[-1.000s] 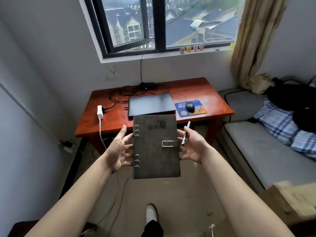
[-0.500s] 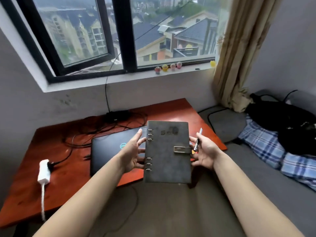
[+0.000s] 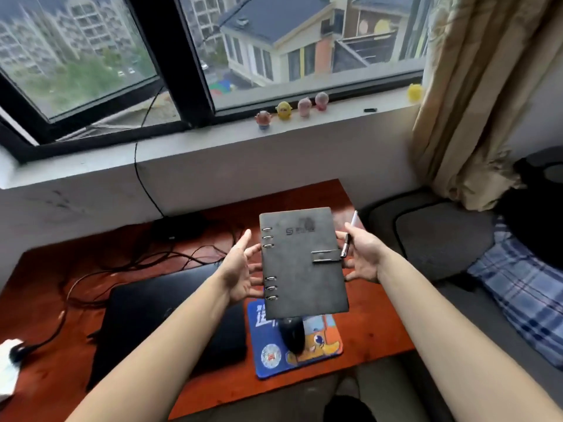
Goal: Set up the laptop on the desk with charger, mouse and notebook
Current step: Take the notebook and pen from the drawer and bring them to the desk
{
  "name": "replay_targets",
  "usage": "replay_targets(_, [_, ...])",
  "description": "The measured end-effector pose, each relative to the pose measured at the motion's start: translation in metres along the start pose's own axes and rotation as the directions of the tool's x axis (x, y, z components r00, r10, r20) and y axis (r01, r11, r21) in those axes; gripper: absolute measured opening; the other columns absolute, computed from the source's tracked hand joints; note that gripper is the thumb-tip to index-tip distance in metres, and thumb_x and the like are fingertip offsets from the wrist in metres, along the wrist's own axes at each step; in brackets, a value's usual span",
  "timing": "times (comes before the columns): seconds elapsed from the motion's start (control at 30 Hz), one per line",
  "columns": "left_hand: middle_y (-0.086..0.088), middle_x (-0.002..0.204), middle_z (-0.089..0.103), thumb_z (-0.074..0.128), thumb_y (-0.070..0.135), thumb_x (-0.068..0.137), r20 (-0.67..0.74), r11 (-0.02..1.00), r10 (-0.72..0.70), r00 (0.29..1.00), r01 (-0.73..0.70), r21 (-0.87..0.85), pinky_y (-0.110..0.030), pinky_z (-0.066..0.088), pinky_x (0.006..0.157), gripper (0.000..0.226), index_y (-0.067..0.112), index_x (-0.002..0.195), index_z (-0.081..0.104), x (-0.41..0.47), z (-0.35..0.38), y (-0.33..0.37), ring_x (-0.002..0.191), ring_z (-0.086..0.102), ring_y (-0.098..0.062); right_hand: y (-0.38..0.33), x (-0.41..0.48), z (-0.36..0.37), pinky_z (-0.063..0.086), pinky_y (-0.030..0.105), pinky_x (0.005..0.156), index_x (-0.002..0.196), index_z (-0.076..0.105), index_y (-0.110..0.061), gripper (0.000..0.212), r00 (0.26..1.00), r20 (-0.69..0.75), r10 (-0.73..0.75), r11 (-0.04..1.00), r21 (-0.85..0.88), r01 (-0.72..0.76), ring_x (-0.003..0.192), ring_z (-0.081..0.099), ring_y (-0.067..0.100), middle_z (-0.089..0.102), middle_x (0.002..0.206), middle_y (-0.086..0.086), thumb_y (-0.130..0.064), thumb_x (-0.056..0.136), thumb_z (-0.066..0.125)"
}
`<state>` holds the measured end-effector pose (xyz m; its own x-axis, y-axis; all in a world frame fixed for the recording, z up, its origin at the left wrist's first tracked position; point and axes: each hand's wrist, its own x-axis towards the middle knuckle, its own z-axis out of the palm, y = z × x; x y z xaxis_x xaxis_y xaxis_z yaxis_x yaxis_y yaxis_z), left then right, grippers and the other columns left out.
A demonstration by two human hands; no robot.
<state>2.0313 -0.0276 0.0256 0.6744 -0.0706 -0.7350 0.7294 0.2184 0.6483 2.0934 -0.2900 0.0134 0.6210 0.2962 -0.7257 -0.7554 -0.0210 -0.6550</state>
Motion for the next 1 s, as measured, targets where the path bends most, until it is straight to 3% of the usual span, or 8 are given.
replay_targets(0.13, [-0.012, 0.131, 0.061, 0.033, 0.078, 0.088, -0.074, 0.997, 0.01, 0.997, -0.015, -0.074, -0.056, 0.05, 0.092, 0.071, 0.038, 0.147, 0.039, 0.036, 0.013, 0.034, 0.111, 0.065, -0.037, -0.049, 0.044, -0.013, 0.037, 0.059, 0.107, 0.137, 0.056, -0.034, 0.056, 1.0, 0.011, 0.02, 0.999, -0.047, -0.019, 0.128, 0.052, 0.033, 0.059, 0.14, 0.003, -0.06, 0.103, 0.021])
replay_targets(0.33, [-0.012, 0.137, 0.054, 0.033, 0.079, 0.087, -0.122, 0.99, -0.063, 0.99, 0.047, -0.13, -0.061, 0.044, 0.097, 0.068, 0.038, 0.14, 0.047, 0.113, 0.008, 0.056, 0.12, 0.058, -0.031, -0.077, 0.116, -0.02, 0.045, 0.045, 0.078, 0.129, 0.064, -0.029, 0.055, 0.995, -0.05, 0.081, 0.995, -0.062, -0.084, 0.118, 0.06, 0.033, 0.067, 0.127, 0.007, -0.059, 0.103, 0.026])
replay_targets(0.47, [-0.013, 0.127, 0.057, 0.035, 0.077, 0.088, -0.119, 0.982, -0.142, 0.983, 0.124, -0.144, -0.061, 0.042, 0.099, 0.059, 0.037, 0.126, 0.054, 0.174, 0.006, 0.055, 0.116, 0.057, -0.028, -0.07, 0.172, -0.029, 0.044, 0.048, 0.089, 0.121, 0.065, -0.032, 0.049, 0.977, -0.167, 0.129, 0.989, -0.049, -0.139, 0.12, 0.059, 0.033, 0.069, 0.12, 0.006, -0.059, 0.103, 0.029])
replay_targets(0.63, [-0.013, 0.129, 0.058, 0.036, 0.076, 0.088, -0.113, 0.969, -0.228, 0.967, 0.214, -0.124, -0.062, 0.04, 0.102, 0.063, 0.034, 0.13, 0.057, 0.228, 0.005, 0.044, 0.118, 0.055, -0.03, -0.052, 0.223, -0.037, 0.037, 0.053, 0.106, 0.138, 0.056, -0.028, 0.055, 0.935, -0.297, 0.192, 0.974, -0.06, -0.219, 0.119, 0.055, 0.032, 0.064, 0.129, 0.006, -0.061, 0.101, 0.033])
replay_targets(0.77, [-0.003, 0.108, 0.057, 0.044, 0.075, 0.085, -0.126, 0.962, -0.266, 0.956, 0.254, -0.099, -0.052, 0.045, 0.089, 0.051, 0.032, 0.103, 0.064, 0.248, 0.007, 0.041, 0.098, 0.055, -0.019, -0.043, 0.243, -0.035, 0.046, 0.031, 0.064, 0.132, 0.06, -0.02, 0.056, 0.908, -0.376, 0.187, 0.974, -0.049, -0.221, 0.083, 0.064, 0.014, 0.071, 0.101, -0.002, -0.06, 0.101, 0.036])
replay_targets(0.83, [0.0, 0.103, 0.056, 0.047, 0.072, 0.086, -0.132, 0.959, -0.281, 0.951, 0.271, -0.085, -0.05, 0.045, 0.086, 0.045, 0.032, 0.099, 0.064, 0.246, 0.007, 0.041, 0.093, 0.055, -0.017, -0.041, 0.243, -0.033, 0.044, 0.026, 0.056, 0.132, 0.059, -0.018, 0.057, 0.905, -0.385, 0.183, 0.972, -0.066, -0.225, 0.078, 0.064, 0.012, 0.072, 0.098, -0.003, -0.06, 0.1, 0.037])
replay_targets(0.9, [-0.002, 0.108, 0.055, 0.047, 0.07, 0.088, -0.123, 0.96, -0.277, 0.953, 0.269, -0.077, -0.051, 0.043, 0.089, 0.043, 0.034, 0.105, 0.062, 0.243, 0.005, 0.041, 0.098, 0.055, -0.018, -0.04, 0.242, -0.032, 0.042, 0.027, 0.059, 0.135, 0.057, -0.016, 0.059, 0.909, -0.376, 0.178, 0.974, -0.063, -0.216, 0.082, 0.062, 0.013, 0.071, 0.107, 0.0, -0.06, 0.1, 0.037])
replay_targets(1.0, [-0.015, 0.145, 0.042, 0.046, 0.067, 0.091, -0.155, 0.967, -0.246, 0.957, 0.231, -0.108, -0.056, 0.034, 0.106, 0.068, 0.028, 0.146, 0.042, 0.232, -0.002, 0.044, 0.134, 0.043, -0.03, -0.044, 0.234, -0.028, 0.042, 0.03, 0.076, 0.141, 0.052, -0.013, 0.06, 0.909, -0.403, 0.108, 0.976, -0.133, -0.175, 0.1, 0.059, 0.018, 0.062, 0.129, 0.006, -0.055, 0.103, 0.033])
